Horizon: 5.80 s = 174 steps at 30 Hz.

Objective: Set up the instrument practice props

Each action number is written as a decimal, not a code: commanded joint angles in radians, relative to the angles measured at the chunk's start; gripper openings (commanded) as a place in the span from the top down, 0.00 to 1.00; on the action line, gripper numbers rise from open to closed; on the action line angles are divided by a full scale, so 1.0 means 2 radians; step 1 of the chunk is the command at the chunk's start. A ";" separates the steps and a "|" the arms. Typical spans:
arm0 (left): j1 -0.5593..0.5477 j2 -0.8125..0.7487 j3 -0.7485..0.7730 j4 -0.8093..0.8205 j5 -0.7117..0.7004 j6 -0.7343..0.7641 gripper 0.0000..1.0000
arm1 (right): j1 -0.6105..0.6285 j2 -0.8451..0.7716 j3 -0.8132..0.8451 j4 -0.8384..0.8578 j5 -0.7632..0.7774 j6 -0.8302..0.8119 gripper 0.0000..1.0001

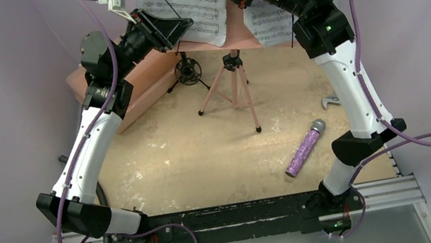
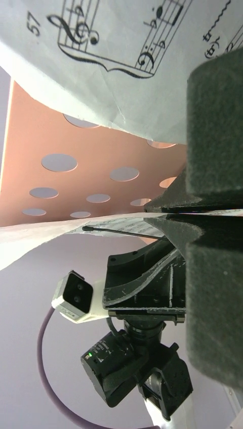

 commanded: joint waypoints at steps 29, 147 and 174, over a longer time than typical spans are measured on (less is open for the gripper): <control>-0.002 -0.071 -0.018 -0.048 -0.052 0.033 0.32 | 0.001 -0.121 -0.126 0.143 0.062 0.023 0.36; 0.031 -0.003 -0.229 -0.179 -0.367 -0.153 1.00 | 0.001 -0.534 -0.726 -0.076 0.219 -0.008 0.02; -0.005 -0.190 -0.311 -0.335 -0.316 -0.227 1.00 | 0.001 -0.475 -0.752 -0.108 0.232 0.108 0.02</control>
